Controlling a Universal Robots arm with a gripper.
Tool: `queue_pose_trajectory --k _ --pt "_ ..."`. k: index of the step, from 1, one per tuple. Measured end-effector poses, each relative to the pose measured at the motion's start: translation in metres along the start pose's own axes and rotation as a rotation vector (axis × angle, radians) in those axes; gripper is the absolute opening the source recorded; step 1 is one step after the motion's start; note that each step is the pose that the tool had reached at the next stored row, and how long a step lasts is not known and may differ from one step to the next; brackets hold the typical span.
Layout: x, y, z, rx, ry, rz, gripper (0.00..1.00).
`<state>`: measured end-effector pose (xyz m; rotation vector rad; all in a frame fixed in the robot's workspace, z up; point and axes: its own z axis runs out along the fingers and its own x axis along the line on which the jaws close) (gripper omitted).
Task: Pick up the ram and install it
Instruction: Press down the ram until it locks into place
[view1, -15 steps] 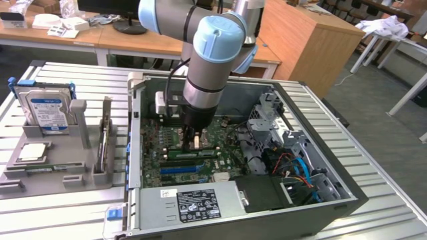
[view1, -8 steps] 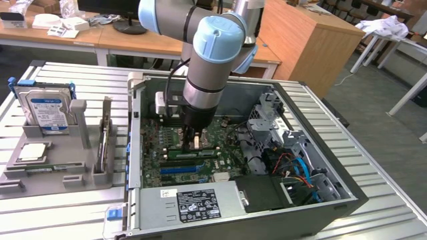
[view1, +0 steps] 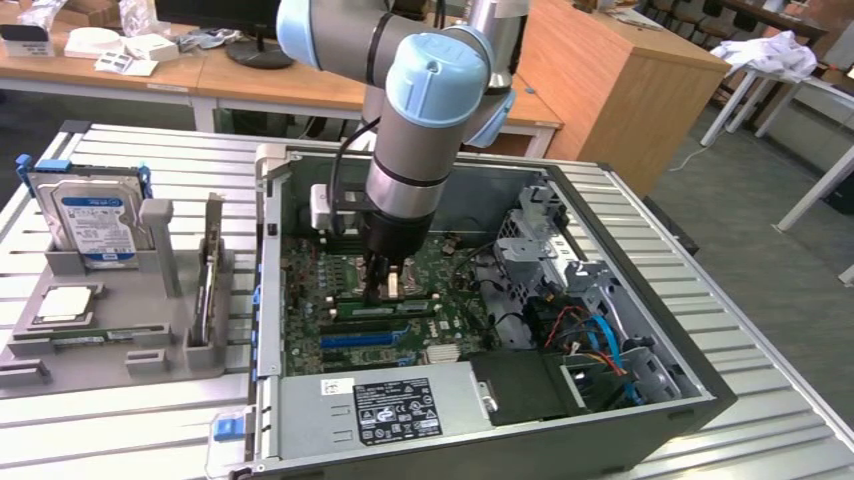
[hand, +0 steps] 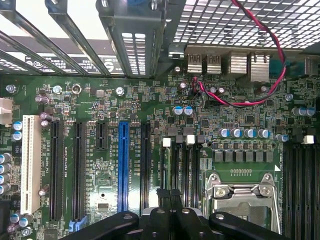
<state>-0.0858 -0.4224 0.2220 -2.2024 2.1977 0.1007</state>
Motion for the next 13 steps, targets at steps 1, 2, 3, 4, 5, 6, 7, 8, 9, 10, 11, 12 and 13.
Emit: queue_pose_trajectory --k 1,2,3,4,5,6,7,8,9,10,11,12,13 --pt "0.0000 0.0000 0.0000 0.0000 0.0000 0.000 0.11" --pt "0.0000 0.0000 0.0000 0.0000 0.0000 0.000 0.11" --pt "0.0000 0.0000 0.0000 0.0000 0.0001 0.000 0.11" --pt "0.0000 0.0000 0.0000 0.0000 0.0000 0.000 0.11" --pt "0.0000 0.0000 0.0001 -0.0001 0.0002 0.000 0.11" --pt "0.0000 0.0000 0.0004 -0.0001 0.0000 0.000 0.11" --pt "0.0000 0.0000 0.0004 0.0000 0.0000 0.000 0.11" --pt "0.0000 0.0000 0.0004 0.0000 0.0001 0.000 0.11" --pt "0.0000 0.0000 0.0004 0.0000 0.0001 0.000 0.11" --pt "0.0000 0.0000 0.0004 0.0000 0.0001 0.000 0.11" --pt "0.0000 0.0000 0.0005 0.0000 0.0001 0.000 0.11" --pt "0.0000 0.0000 0.0005 0.0000 0.0000 0.000 0.11" --pt "0.0000 0.0000 0.0005 0.0001 0.0000 0.000 0.11"
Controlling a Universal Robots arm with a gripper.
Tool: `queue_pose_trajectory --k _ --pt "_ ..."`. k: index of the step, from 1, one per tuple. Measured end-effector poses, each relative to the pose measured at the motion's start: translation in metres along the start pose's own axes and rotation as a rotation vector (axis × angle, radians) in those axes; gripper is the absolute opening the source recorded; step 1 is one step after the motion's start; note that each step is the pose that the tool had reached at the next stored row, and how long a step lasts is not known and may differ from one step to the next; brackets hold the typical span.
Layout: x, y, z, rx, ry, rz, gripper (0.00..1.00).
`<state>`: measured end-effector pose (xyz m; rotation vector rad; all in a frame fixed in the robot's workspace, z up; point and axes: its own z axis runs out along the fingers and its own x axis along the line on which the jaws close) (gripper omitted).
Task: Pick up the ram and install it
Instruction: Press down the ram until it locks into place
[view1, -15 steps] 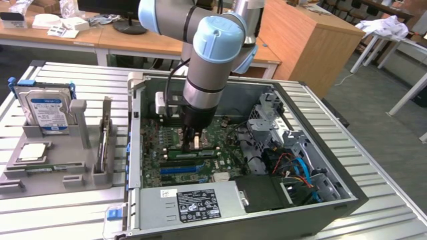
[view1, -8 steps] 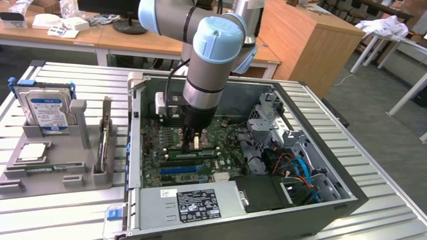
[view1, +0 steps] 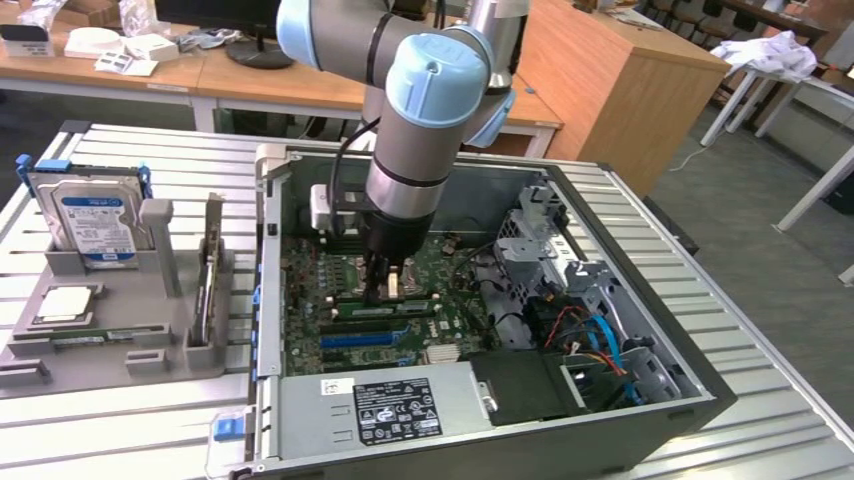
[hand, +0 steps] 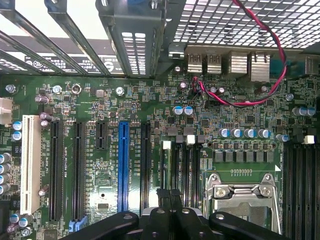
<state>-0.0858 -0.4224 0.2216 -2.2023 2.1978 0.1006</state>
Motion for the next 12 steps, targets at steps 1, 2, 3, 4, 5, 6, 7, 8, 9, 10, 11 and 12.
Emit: queue_pose_trajectory --k 1,2,3,4,5,6,7,8,9,10,11,12 --pt "0.0000 0.0000 0.0000 0.0000 0.0000 0.000 0.11" --pt "0.0000 0.0000 0.0000 0.0000 0.0000 0.000 0.11" --pt "0.0000 0.0000 0.0000 0.0000 0.0000 0.000 0.11" --pt "0.0000 0.0000 0.0000 0.0000 0.0000 0.000 0.11" --pt "0.0000 0.0000 0.0000 -0.0001 0.0000 0.000 0.11" --pt "0.0000 0.0000 0.0000 0.0000 0.0000 0.000 0.11" --pt "0.0000 0.0000 -0.0002 0.0000 -0.0002 0.000 0.11" --pt "-0.0002 -0.0001 -0.0007 0.0006 -0.0008 0.000 0.11" --pt "-0.0004 -0.0002 -0.0019 0.0013 -0.0017 0.000 0.11" --pt "-0.0004 0.0000 -0.0046 0.0003 -0.0006 0.000 0.11" --pt "-0.0005 0.0001 -0.0073 -0.0001 0.0001 0.000 0.11" --pt "-0.0007 0.0002 -0.0098 0.0001 -0.0003 0.000 0.11"
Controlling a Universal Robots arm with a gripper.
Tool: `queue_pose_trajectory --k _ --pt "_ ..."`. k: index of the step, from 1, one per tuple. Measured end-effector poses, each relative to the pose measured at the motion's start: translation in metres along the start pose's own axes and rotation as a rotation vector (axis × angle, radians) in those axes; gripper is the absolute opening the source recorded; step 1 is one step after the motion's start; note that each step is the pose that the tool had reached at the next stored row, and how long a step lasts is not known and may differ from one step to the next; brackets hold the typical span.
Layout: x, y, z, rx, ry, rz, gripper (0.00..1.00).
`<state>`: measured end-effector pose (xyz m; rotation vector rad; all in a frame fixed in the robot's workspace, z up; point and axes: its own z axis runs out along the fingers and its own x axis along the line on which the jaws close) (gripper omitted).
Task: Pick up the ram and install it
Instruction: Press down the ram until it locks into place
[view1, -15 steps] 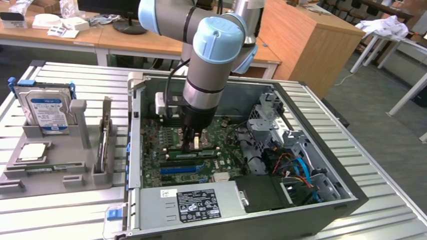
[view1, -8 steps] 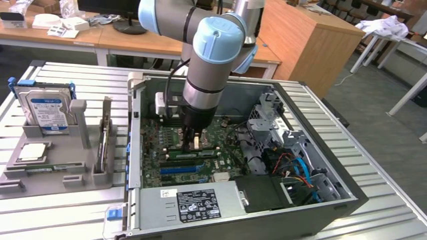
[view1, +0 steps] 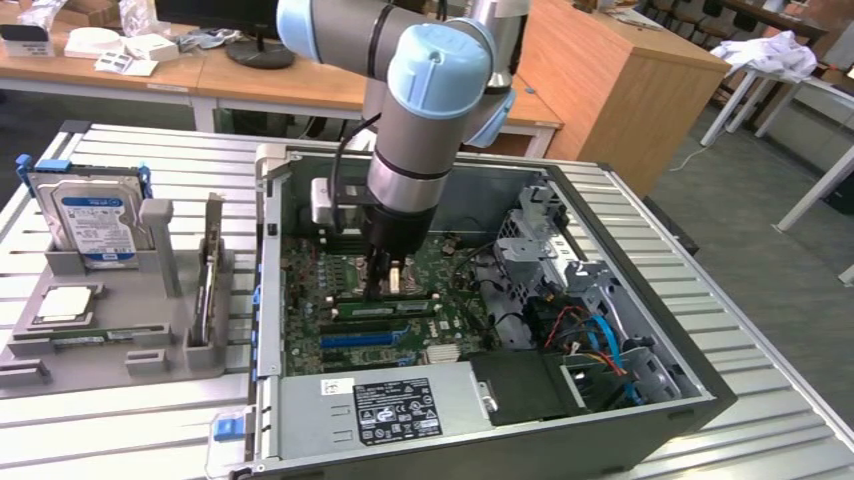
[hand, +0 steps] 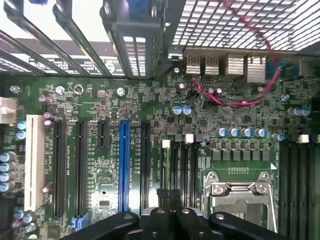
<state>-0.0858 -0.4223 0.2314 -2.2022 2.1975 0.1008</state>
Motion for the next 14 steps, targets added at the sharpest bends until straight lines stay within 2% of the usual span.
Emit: queue_pose_trajectory --k 14 --pt "-0.003 0.0012 -0.0458 -0.0001 0.0002 0.000 0.11"
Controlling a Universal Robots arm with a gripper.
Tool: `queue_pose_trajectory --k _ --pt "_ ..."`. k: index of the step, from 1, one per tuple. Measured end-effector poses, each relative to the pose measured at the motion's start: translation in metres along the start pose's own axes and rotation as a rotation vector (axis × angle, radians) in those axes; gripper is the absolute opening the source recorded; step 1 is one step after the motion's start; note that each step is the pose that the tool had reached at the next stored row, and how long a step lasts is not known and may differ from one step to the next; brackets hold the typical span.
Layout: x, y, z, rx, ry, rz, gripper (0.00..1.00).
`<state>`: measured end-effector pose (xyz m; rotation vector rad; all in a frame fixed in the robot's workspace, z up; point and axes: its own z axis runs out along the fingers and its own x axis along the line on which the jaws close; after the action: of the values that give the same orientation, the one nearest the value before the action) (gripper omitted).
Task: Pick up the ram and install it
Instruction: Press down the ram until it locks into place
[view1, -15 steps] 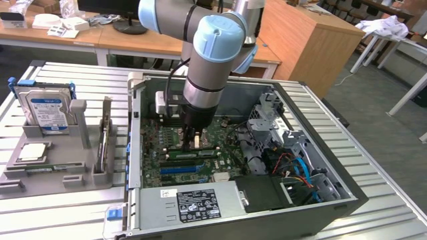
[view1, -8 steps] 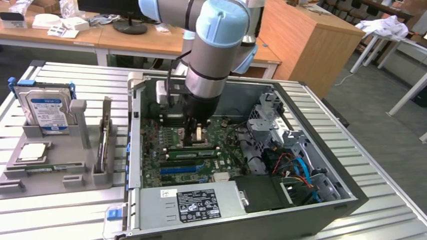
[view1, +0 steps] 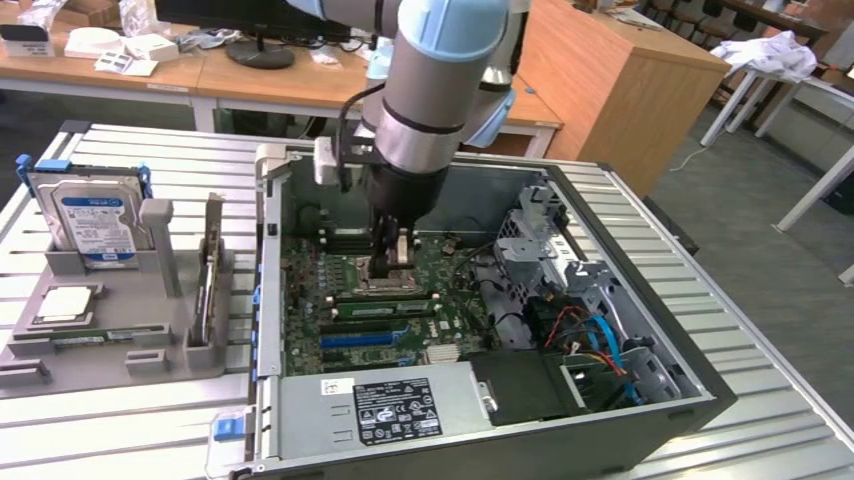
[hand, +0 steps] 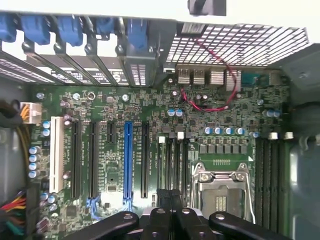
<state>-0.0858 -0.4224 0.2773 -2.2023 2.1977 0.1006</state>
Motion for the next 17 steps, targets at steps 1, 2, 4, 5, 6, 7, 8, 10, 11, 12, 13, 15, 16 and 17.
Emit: queue_pose_trajectory --k 1,2,4,5,6,7,8,10,11,12,13,15,16,17 --pt "0.000 0.0001 -0.0031 -0.0001 0.0001 0.000 0.11" --pt "0.000 0.0002 -0.0063 0.0000 0.0001 0.000 0.11" --pt "-0.001 0.0003 -0.0115 0.0000 0.0000 0.000 0.11" --pt "-0.001 0.0004 -0.0140 0.0000 0.0000 0.000 0.11" --pt "-0.001 0.0004 -0.0165 -0.0001 0.0000 0.000 0.11" --pt "-0.001 0.0005 -0.0191 0.0000 0.0000 0.000 0.11" --pt "-0.001 0.0006 -0.0220 0.0000 0.0000 0.000 0.11" --pt "-0.002 0.0007 -0.0275 0.0000 0.0000 0.000 0.11" --pt "-0.002 0.0008 -0.0303 0.0000 0.0000 0.000 0.11" --pt "-0.002 0.0009 -0.0328 0.0000 0.0000 0.000 0.11" --pt "-0.002 0.0009 -0.0352 0.0000 0.0000 0.000 0.11" --pt "-0.003 0.0010 -0.0399 0.0000 0.0001 0.000 0.11" --pt "-0.003 0.0011 -0.0423 0.0000 0.0000 0.000 0.11" --pt "-0.003 0.0012 -0.0448 0.0000 -0.0001 0.000 0.11"
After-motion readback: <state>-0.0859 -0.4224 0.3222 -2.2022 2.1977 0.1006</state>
